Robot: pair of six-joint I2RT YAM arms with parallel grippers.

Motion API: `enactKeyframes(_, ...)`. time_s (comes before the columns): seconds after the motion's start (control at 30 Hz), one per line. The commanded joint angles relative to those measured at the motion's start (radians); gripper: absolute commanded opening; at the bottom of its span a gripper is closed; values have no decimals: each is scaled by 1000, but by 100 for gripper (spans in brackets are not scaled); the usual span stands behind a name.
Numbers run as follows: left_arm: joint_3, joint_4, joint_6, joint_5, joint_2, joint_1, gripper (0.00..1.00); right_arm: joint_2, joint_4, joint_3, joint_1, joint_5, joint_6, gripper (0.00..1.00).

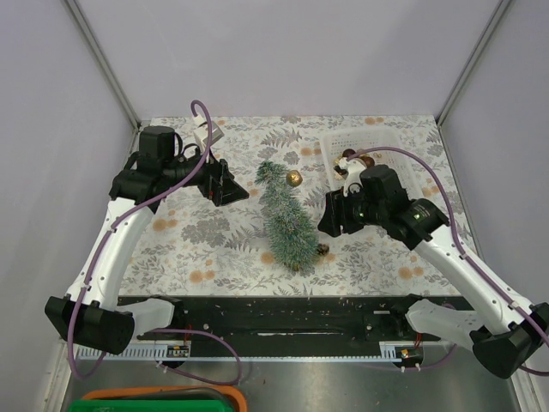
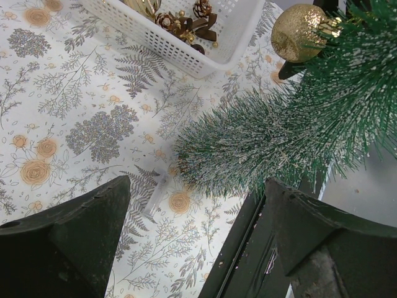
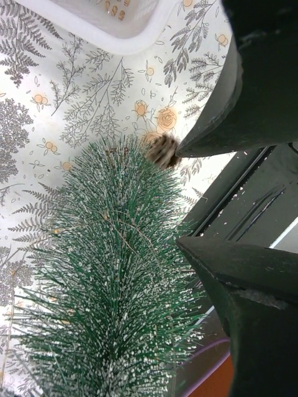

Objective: Decorate the small christmas tree

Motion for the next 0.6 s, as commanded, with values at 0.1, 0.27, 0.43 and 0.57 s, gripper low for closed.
enactKeyframes(0.1, 36, 26, -5, 14, -10, -3, 94, -35, -15, 25, 6, 73, -4, 63)
enactKeyframes(0.27, 30, 28, -2, 9, -16, -1, 93, -20, -34, 56, 6, 173, 16, 61)
enactKeyframes(0.43, 29, 26, -2, 9, -17, -3, 94, 49, -72, 91, -32, 412, 82, 58)
enactKeyframes(0.57, 30, 28, -2, 1, -17, -2, 94, 109, -49, 123, -196, 434, 144, 57)
